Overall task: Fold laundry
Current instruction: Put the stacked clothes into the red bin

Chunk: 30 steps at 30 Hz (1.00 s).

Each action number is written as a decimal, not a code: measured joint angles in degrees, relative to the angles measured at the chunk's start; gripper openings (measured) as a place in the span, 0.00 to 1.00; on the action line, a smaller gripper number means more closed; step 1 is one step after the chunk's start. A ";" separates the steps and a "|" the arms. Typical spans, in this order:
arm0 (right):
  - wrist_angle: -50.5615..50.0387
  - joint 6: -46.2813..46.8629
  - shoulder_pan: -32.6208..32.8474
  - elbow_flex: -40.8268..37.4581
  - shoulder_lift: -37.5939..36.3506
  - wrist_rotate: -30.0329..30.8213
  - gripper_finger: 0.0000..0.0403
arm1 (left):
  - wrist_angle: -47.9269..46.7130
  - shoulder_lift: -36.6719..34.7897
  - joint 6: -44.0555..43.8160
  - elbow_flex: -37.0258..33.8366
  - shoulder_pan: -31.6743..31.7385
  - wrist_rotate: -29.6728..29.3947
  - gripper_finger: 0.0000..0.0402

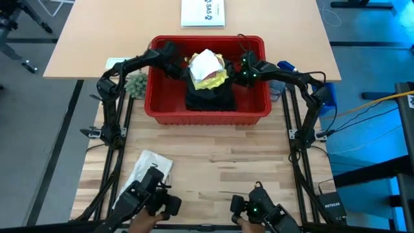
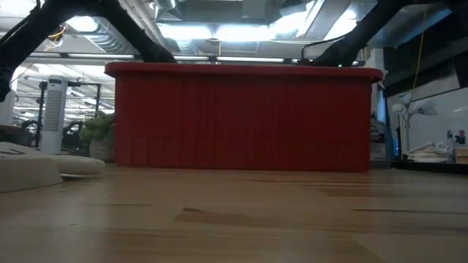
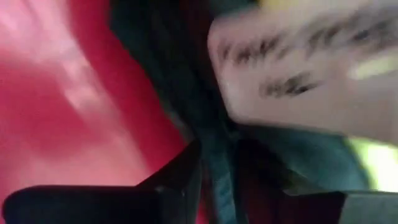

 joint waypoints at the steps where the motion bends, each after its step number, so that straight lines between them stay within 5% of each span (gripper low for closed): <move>1: -1.28 -0.41 -0.31 -0.18 -0.32 0.05 0.52 | -1.16 -0.07 1.02 1.00 0.33 -1.02 0.22; 6: -3.40 -2.51 -0.74 -0.19 -0.97 1.30 0.52 | -5.74 -0.45 4.71 4.01 1.50 -6.28 0.22; 19: 2.14 -4.38 -0.86 -0.19 -9.79 5.16 0.52 | -9.54 -2.80 5.46 10.59 2.02 -4.77 0.22; 30: 18.89 -5.61 0.91 -0.17 -13.26 -1.16 0.47 | -6.35 -7.44 7.59 15.11 -2.26 -3.20 0.22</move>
